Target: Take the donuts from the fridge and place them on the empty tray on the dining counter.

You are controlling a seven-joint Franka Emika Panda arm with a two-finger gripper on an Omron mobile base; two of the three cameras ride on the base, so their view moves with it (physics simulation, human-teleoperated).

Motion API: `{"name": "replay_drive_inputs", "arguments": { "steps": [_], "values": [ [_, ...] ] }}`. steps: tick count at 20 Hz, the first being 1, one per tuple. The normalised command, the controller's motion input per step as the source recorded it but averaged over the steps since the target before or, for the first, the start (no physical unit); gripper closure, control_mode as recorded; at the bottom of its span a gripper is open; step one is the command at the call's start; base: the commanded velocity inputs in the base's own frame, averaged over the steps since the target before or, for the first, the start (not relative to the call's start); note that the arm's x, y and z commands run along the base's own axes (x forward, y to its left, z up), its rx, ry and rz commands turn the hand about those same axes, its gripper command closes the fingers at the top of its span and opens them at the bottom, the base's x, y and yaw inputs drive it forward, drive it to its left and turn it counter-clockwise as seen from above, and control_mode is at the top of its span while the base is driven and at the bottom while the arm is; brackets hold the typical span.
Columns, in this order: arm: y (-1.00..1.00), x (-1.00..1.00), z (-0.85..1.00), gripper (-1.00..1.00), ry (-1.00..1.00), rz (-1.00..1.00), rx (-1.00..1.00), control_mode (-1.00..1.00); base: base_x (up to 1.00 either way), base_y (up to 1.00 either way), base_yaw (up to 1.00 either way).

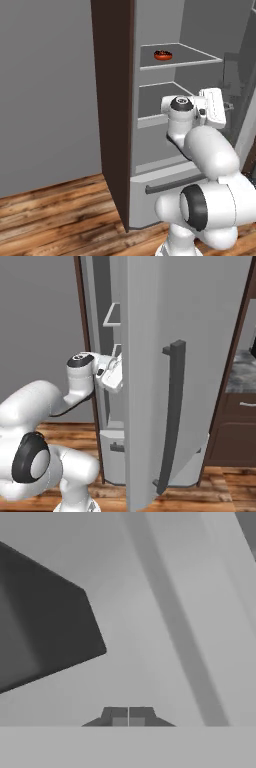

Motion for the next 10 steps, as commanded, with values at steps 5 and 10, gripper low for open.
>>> {"name": "replay_drive_inputs", "arguments": {
  "steps": [5,10],
  "values": [
    [-1.0,0.07,-0.04,1.0,-0.03,-0.14,0.12,-1.0,0.0,0.0,0.0],
    [-1.0,0.0,-0.13,1.0,-0.2,0.14,0.18,-1.0,0.0,0.0,0.0]
  ]
}}
